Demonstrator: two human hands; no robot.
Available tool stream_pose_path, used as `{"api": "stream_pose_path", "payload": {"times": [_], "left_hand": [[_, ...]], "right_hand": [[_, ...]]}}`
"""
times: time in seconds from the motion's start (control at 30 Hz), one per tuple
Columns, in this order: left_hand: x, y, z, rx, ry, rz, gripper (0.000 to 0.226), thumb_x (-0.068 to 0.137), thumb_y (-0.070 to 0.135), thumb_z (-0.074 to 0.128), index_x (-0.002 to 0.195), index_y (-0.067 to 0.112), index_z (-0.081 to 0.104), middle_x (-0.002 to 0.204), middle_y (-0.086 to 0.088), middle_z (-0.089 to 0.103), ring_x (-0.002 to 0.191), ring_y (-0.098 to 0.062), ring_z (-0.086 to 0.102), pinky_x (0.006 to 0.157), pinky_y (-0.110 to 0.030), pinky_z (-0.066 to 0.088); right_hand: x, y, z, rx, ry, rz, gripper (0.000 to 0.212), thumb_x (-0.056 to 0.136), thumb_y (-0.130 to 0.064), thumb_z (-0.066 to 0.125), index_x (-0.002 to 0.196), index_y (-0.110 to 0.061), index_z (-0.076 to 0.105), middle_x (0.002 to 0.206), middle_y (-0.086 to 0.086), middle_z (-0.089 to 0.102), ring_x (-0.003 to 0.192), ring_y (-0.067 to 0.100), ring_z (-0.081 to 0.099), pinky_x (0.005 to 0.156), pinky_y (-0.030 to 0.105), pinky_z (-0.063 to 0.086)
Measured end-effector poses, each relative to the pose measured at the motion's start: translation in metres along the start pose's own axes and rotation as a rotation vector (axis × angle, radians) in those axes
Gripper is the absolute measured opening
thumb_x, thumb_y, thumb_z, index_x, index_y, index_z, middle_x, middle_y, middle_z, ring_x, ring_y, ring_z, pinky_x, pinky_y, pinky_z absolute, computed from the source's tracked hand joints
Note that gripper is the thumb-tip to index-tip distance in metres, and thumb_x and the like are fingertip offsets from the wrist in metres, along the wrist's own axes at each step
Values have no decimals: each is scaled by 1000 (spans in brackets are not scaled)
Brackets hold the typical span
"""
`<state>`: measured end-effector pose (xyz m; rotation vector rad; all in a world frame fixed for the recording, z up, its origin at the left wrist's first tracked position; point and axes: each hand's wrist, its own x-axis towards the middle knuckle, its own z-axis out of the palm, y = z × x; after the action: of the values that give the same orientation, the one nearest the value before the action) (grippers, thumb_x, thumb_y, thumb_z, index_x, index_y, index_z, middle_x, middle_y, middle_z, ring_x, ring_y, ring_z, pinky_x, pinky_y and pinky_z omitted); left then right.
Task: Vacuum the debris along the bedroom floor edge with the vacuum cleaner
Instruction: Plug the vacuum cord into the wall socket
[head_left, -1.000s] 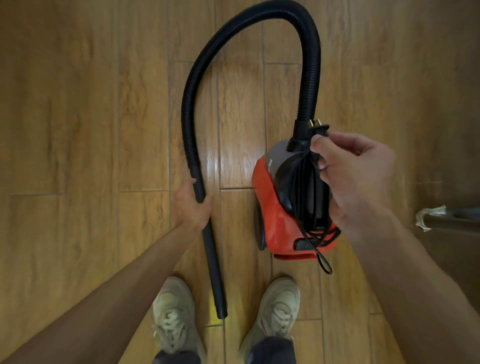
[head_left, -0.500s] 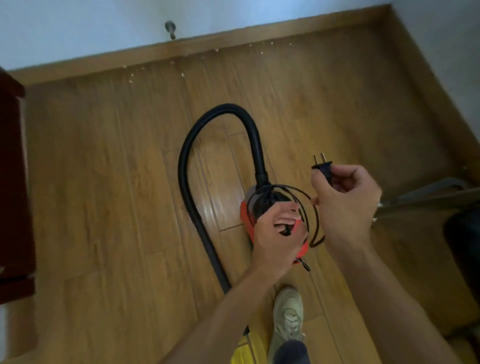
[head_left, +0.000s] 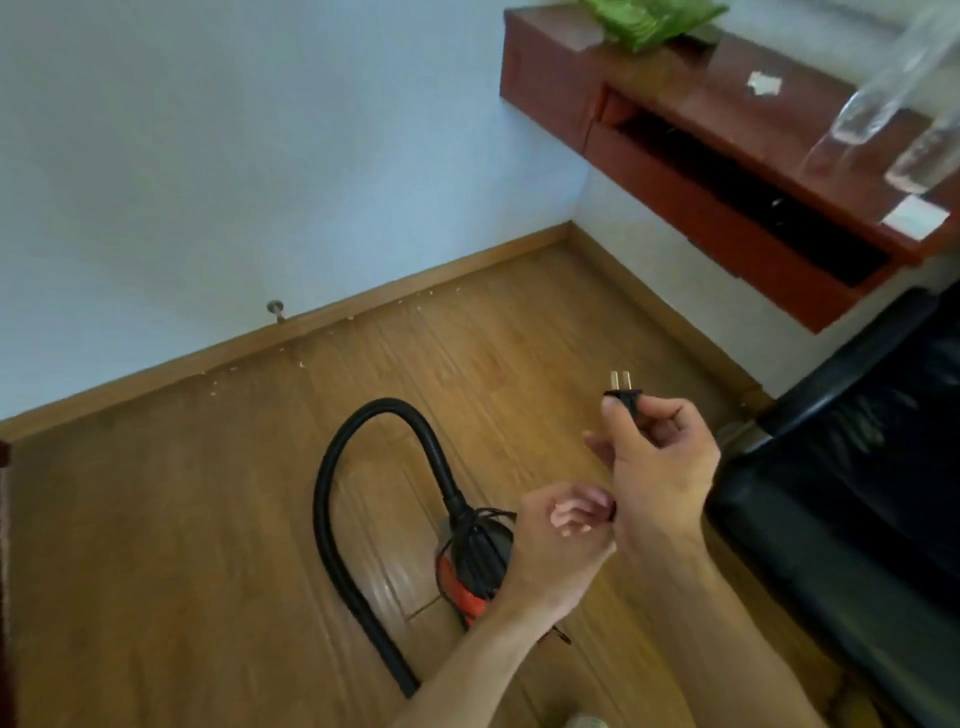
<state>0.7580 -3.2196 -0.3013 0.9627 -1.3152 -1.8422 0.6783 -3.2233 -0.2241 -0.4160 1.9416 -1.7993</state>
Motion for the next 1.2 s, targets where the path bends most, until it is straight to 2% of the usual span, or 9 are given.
{"api": "stream_pose_path", "payload": {"times": [0.13,0.23,0.33,0.47,0.77,0.83,0.9,1.0,1.2], "left_hand": [[-13,44,31,99,-102,43,11,80,4,78,82,-1,69,74,-13,68,71,-14,62,67,-26,53],[-24,70,61,160,-152,53,17,80,1,77,74,16,71,70,0,68,70,-10,63,69,-26,54],[-39,90,99,209,-209,66,15,80,2,77,78,16,72,71,3,70,71,-8,65,70,-22,56],[-67,110,158,289,-277,115,12,80,8,79,81,20,75,76,3,73,73,-10,67,74,-25,58],[-159,125,304,348,-452,198,21,80,10,80,82,29,72,72,11,72,68,-10,69,68,-24,59],[-185,124,338,345,-476,209,16,81,10,79,84,25,74,74,8,73,68,-11,70,67,-24,59],[-213,123,371,320,-505,184,8,83,10,78,87,17,76,74,1,74,67,-14,71,68,-31,61],[-251,123,420,262,-548,131,6,84,9,76,88,14,76,74,-5,74,68,-21,72,69,-43,63],[-336,120,524,174,-652,22,4,86,10,73,90,9,75,75,-10,74,72,-27,73,66,-43,63]], "right_hand": [[0,-46,-35,-4,106,-38,12,87,-13,74,90,-20,63,88,-3,70,70,13,73,61,21,59],[3,-74,-72,-34,222,-81,10,86,-17,76,89,-17,66,80,-2,70,67,11,69,66,29,61],[5,-99,-117,-53,344,-96,12,85,-20,78,86,-15,67,76,2,68,69,15,65,68,34,59],[2,-130,-185,-75,468,-122,15,84,-23,78,84,-14,67,73,2,64,63,12,58,61,28,49],[-28,-183,-358,-168,649,-188,17,86,-26,76,83,-14,64,72,1,63,62,9,55,57,18,44],[-40,-193,-399,-168,683,-199,17,86,-25,76,83,-14,63,70,-3,62,59,7,54,54,14,43],[-51,-202,-440,-189,706,-211,16,86,-25,76,83,-16,63,70,-6,62,60,3,56,55,12,44],[-66,-213,-498,-236,718,-236,15,87,-25,75,84,-17,62,70,-9,61,63,-8,56,56,9,44],[-95,-233,-624,-261,825,-247,16,88,-26,74,93,-15,63,76,-11,60,65,2,54,59,11,40]]}}
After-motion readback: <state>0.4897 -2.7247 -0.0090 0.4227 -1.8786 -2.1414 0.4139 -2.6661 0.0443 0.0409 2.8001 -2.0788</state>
